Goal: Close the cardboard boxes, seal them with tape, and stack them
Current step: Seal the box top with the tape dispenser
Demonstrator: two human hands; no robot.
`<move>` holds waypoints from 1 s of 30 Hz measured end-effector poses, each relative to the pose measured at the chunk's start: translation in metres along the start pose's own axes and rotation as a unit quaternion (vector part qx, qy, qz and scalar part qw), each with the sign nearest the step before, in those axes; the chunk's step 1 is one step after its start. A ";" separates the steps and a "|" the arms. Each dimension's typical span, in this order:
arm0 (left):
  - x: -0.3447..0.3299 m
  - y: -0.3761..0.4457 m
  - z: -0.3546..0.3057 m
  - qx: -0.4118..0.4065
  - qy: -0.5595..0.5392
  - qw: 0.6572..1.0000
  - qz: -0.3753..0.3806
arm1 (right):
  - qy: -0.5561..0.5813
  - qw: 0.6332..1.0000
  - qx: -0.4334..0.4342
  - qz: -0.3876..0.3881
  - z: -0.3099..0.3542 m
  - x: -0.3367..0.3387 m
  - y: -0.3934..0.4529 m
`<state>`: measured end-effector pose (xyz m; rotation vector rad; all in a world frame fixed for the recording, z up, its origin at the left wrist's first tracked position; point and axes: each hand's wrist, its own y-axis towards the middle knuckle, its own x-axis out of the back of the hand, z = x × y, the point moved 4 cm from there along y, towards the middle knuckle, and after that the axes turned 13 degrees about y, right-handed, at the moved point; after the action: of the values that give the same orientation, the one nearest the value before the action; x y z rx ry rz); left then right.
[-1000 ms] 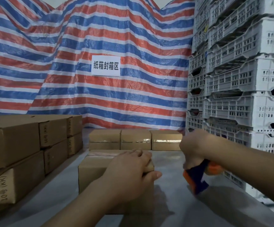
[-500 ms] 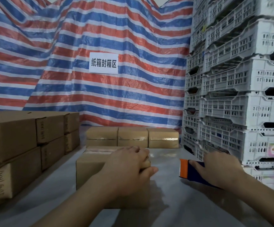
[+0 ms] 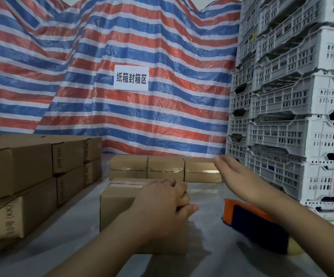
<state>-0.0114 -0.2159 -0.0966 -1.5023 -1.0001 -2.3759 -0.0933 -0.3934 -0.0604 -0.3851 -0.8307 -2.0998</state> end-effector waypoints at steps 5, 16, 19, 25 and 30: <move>0.001 0.000 0.000 0.002 -0.005 1.000 -0.013 | 0.330 0.940 -0.040 0.071 0.041 -0.060 0.019; -0.006 0.001 0.002 -0.003 -0.015 0.999 -0.034 | 0.494 0.848 -0.170 0.088 -0.004 -0.121 0.010; 0.001 -0.002 0.003 -0.004 -0.066 0.998 -0.024 | 0.515 0.838 -0.161 0.085 -0.005 -0.124 0.005; 0.021 -0.036 0.060 0.081 -0.269 0.949 -0.144 | 0.469 0.867 -0.141 0.087 -0.005 -0.118 -0.007; -0.013 -0.070 0.109 0.214 -0.453 0.852 -0.152 | 0.356 0.928 -0.072 0.079 -0.019 -0.117 -0.023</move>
<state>0.0441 -0.0990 -0.1092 -2.4124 -1.8984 -1.3062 -0.0396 -0.3272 -0.1458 0.2340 -0.2061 -1.9377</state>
